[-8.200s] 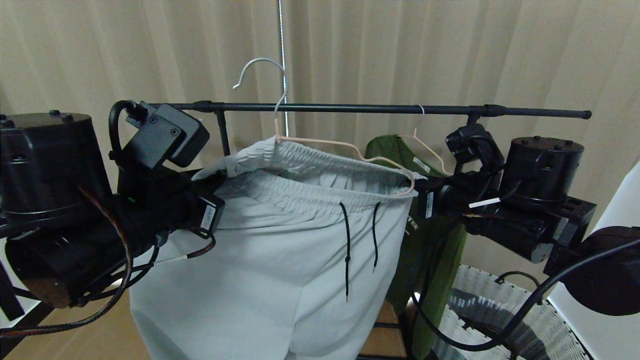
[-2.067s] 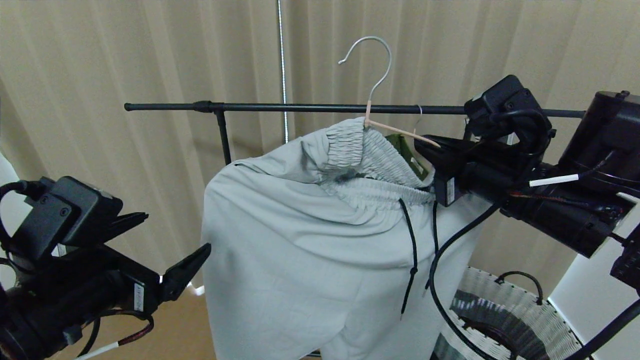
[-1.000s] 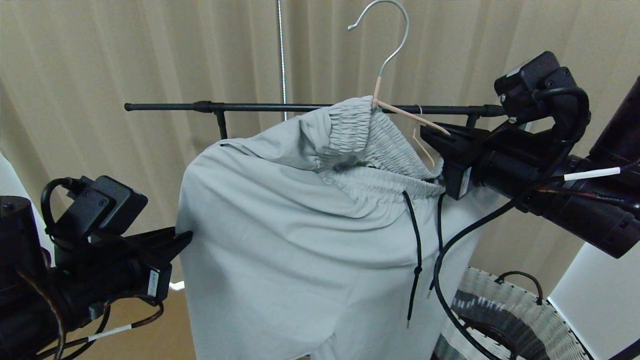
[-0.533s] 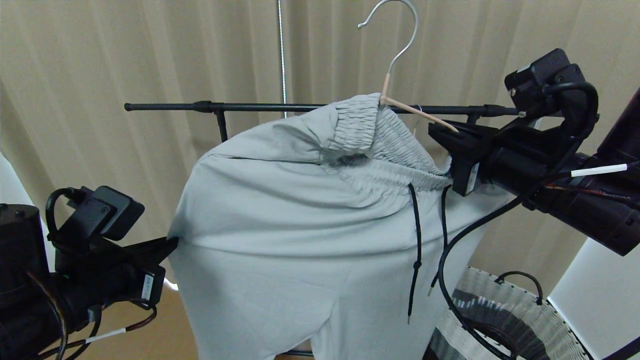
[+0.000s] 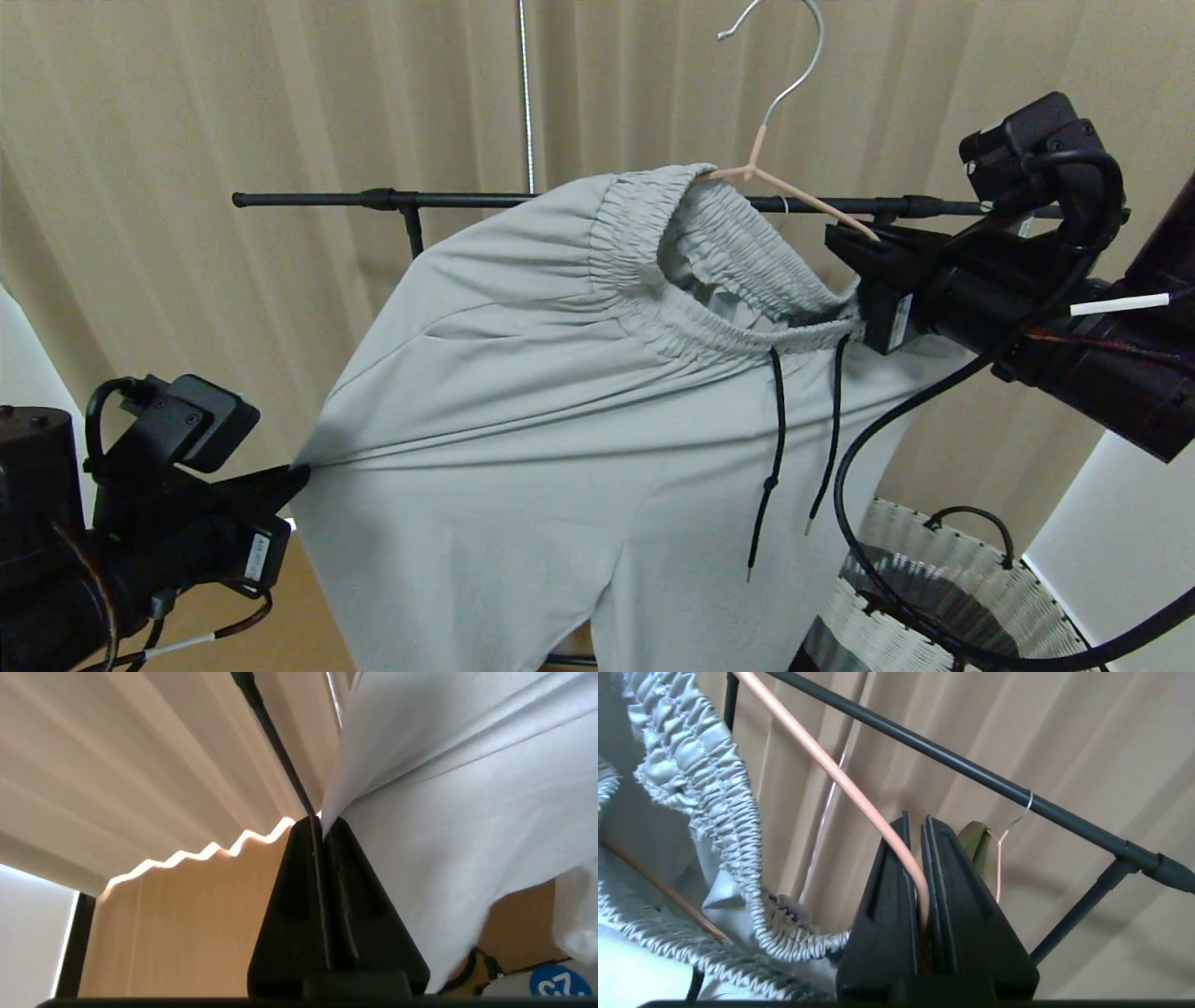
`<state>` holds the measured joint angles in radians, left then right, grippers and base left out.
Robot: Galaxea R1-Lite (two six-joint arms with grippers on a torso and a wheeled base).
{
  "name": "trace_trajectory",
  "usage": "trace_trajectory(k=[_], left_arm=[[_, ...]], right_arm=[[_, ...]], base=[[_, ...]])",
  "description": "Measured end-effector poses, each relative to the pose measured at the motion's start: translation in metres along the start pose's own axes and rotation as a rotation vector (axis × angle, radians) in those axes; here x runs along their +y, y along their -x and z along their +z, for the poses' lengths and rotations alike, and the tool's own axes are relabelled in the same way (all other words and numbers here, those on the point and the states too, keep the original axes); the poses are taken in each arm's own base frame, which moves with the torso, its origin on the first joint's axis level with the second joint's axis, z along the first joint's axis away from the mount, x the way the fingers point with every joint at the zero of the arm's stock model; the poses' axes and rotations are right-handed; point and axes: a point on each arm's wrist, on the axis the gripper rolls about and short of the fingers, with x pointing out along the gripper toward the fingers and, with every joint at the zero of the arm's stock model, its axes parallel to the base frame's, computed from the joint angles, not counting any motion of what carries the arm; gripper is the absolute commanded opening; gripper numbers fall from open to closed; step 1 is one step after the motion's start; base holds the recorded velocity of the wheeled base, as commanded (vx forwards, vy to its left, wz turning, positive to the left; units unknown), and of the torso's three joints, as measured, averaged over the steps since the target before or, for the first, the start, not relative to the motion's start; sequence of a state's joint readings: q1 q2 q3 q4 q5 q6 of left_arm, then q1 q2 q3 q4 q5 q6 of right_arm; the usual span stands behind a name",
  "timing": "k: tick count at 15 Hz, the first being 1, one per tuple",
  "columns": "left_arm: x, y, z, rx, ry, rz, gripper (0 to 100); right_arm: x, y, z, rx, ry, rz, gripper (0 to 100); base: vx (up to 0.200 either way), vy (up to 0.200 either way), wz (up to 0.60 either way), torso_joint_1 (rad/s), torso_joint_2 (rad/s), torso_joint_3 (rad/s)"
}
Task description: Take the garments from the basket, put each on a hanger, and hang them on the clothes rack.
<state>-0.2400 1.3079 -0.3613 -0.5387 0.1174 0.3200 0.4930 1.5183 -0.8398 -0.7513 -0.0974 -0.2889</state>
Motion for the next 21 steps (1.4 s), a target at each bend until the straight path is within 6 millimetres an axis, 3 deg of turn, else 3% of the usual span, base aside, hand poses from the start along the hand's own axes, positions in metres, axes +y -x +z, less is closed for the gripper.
trace_trajectory(k=[1, 5, 10, 14, 21], left_arm=[[0.000, 0.000, 0.000, -0.001, 0.000, 0.002, 100], [-0.001, 0.003, 0.000, -0.010, 0.005, -0.003, 100], [-0.001, 0.037, 0.004, -0.138, 0.146, -0.011, 100], [0.001, 0.059, -0.002, -0.210, 0.288, -0.012, 100], [0.008, 0.067, 0.005, -0.281, 0.311, 0.027, 100]], right_arm=[[0.000, 0.000, 0.000, 0.001, 0.000, -0.001, 0], [0.001, 0.003, -0.005, 0.024, 0.004, 0.000, 0], [0.002, 0.015, -0.025, 0.125, 0.021, -0.034, 0], [-0.017, 0.023, -0.044, 0.237, 0.069, -0.136, 0], [-0.041, 0.042, -0.058, 0.299, 0.087, -0.240, 0]], base=[[0.000, 0.000, 0.00, 0.000, 0.00, 0.000], [0.000, 0.000, 0.00, 0.000, 0.00, 0.000], [0.000, 0.000, 0.00, 0.000, 0.00, 0.000], [0.000, 0.000, 0.00, 0.000, 0.00, 0.000], [0.000, 0.000, 0.00, 0.000, 0.00, 0.000]])
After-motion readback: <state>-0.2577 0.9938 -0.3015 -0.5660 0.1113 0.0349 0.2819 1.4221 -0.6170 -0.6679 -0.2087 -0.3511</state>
